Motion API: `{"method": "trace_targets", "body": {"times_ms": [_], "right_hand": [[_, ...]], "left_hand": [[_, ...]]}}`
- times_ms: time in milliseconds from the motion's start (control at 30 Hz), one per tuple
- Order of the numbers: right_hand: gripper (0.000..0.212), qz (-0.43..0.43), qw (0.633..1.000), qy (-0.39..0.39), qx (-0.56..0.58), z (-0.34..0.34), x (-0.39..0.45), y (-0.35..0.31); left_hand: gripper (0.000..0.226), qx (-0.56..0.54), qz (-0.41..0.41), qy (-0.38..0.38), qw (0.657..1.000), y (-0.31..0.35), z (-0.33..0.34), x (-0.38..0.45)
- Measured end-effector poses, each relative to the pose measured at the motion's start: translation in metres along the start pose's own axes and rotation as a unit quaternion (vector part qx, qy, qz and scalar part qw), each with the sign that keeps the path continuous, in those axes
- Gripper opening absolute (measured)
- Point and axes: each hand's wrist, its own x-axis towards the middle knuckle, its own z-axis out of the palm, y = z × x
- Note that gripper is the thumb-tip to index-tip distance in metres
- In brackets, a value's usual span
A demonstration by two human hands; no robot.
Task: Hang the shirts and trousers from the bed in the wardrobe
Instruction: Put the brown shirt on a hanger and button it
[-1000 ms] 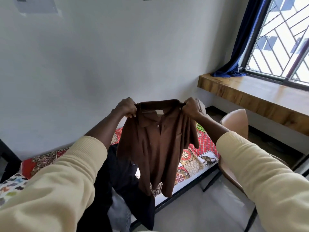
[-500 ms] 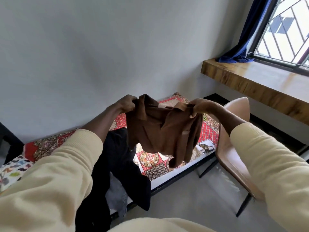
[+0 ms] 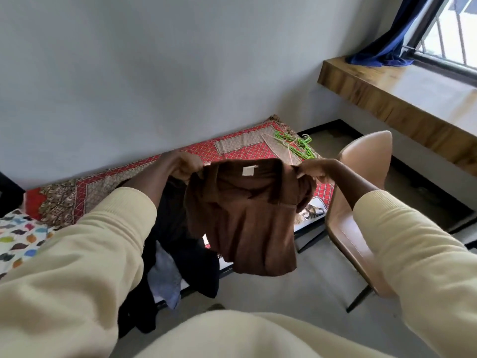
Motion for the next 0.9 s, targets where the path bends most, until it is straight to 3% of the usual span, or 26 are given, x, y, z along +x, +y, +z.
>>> {"method": "trace_targets", "body": {"times_ms": [33, 100, 200, 233, 300, 333, 367, 433, 500, 667, 900], "right_hand": [[0.014, 0.023, 0.996, -0.089, 0.003, -0.003, 0.009, 0.006], [0.034, 0.058, 0.976, -0.208, 0.038, -0.009, 0.031, 0.014], [0.027, 0.052, 0.960, -0.259, 0.087, -0.023, 0.058, 0.010], [0.027, 0.055, 0.960, -0.255, 0.101, -0.030, 0.075, 0.006], [0.032, 0.056, 0.976, -0.188, 0.092, -0.043, 0.114, -0.005], [0.033, 0.042, 0.990, -0.114, 0.067, -0.045, 0.136, -0.013], [0.032, 0.012, 1.000, 0.009, 0.023, -0.044, 0.156, -0.019], [0.028, -0.007, 0.974, 0.226, 0.024, -0.046, 0.195, -0.035], [0.028, 0.004, 0.956, 0.292, 0.022, -0.046, 0.227, -0.046], [0.021, -0.019, 0.969, 0.244, -0.025, -0.044, 0.294, -0.051], [0.020, -0.004, 0.988, 0.139, -0.070, -0.034, 0.345, -0.029]], "left_hand": [[0.016, -0.003, -0.032, -0.060, 0.998, 0.000, 0.000, 0.003], [0.016, 0.000, -0.095, -0.143, 0.985, 0.003, -0.003, 0.017], [0.037, 0.010, -0.132, -0.188, 0.973, 0.009, -0.017, 0.050], [0.034, 0.005, -0.134, -0.179, 0.975, 0.012, -0.025, 0.069], [0.014, 0.012, -0.128, -0.121, 0.984, 0.024, -0.039, 0.106], [0.012, 0.029, -0.114, -0.047, 0.992, 0.029, -0.044, 0.127], [0.016, 0.059, -0.093, 0.060, 0.992, 0.033, -0.048, 0.149], [0.028, 0.102, -0.057, 0.284, 0.952, 0.044, -0.056, 0.195], [0.027, 0.121, -0.037, 0.375, 0.918, 0.052, -0.060, 0.230], [0.028, 0.166, -0.026, 0.334, 0.928, 0.051, -0.055, 0.291], [0.034, 0.237, 0.009, 0.190, 0.953, 0.053, -0.038, 0.338]]}}
